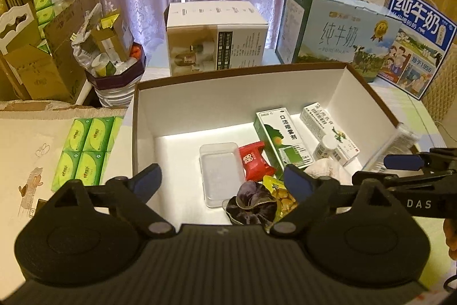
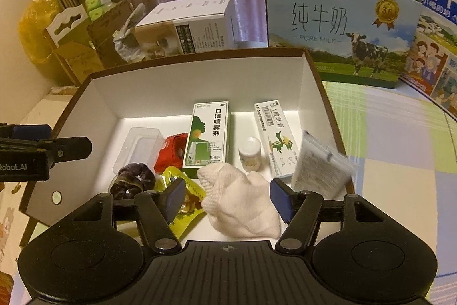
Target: Organize objects
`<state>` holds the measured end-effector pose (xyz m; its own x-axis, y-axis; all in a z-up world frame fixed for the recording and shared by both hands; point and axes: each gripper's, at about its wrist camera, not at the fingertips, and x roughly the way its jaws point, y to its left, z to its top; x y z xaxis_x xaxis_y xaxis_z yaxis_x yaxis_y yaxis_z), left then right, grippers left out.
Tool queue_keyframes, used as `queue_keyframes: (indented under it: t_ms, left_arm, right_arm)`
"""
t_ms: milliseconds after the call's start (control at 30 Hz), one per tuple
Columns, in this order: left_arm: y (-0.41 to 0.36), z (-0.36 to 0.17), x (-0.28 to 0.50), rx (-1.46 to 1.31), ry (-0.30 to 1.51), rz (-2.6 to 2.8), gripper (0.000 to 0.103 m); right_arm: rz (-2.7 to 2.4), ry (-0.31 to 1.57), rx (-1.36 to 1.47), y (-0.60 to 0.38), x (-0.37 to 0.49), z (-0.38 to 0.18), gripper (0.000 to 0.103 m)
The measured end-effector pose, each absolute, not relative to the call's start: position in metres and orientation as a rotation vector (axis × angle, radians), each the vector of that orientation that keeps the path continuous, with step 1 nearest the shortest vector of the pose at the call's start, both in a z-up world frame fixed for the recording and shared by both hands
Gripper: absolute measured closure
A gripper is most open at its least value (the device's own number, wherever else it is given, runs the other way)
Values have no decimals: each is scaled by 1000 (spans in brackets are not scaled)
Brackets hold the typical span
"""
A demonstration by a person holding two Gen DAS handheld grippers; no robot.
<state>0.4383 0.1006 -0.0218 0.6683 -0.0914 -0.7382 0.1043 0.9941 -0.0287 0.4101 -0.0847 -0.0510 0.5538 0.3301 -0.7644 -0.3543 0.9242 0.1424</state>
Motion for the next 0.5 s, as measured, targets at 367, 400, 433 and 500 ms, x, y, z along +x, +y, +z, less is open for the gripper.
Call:
queue_keyframes:
  t_ms: [367, 400, 433, 500]
  left_arm:
    - [102, 0, 396, -13, 767, -132, 1]
    - [102, 2, 392, -14, 766, -126, 1]
    - [102, 3, 388, -11, 761, -119, 1]
    - [101, 6, 376, 4, 743, -102, 1]
  right_arm:
    - [349, 866, -70, -90, 360, -31, 39]
    - [343, 862, -78, -90, 355, -29, 39]
    - [340, 858, -83, -91, 351, -28, 39]
    - [339, 855, -86, -92, 342, -26, 39]
